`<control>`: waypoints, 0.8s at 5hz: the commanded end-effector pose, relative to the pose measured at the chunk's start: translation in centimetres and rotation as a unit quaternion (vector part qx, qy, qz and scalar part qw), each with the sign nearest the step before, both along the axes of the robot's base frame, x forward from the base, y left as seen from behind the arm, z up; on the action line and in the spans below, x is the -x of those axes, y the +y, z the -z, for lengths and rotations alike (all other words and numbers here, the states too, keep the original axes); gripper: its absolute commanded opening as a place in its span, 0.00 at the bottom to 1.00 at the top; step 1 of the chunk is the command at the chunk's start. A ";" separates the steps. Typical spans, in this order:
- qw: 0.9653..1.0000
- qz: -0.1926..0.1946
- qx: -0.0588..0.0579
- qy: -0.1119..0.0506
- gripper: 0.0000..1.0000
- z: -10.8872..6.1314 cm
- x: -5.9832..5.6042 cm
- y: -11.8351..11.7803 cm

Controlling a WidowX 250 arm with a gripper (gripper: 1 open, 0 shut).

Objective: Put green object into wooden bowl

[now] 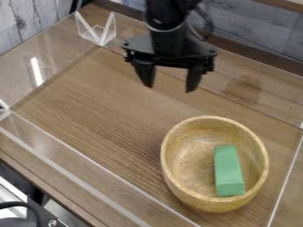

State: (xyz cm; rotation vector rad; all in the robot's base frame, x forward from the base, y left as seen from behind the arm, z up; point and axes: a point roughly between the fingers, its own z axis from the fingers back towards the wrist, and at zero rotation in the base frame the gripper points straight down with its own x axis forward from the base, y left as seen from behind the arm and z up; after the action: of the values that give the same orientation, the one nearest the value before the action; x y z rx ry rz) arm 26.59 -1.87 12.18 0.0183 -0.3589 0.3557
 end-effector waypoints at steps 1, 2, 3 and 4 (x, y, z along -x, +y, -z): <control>1.000 -0.001 0.002 -0.024 1.00 -1.8 -1.6 0.2; 1.000 0.004 -0.001 -0.023 1.00 -1.9 -2.0 0.4; 1.000 -0.001 -0.002 -0.018 1.00 -1.7 -1.6 1.0; 1.000 -0.010 -0.001 -0.014 1.00 -1.7 -1.2 1.6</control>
State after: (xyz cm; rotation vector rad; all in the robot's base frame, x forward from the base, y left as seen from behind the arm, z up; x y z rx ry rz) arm 27.68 -0.44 12.66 0.0301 -0.3392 0.3715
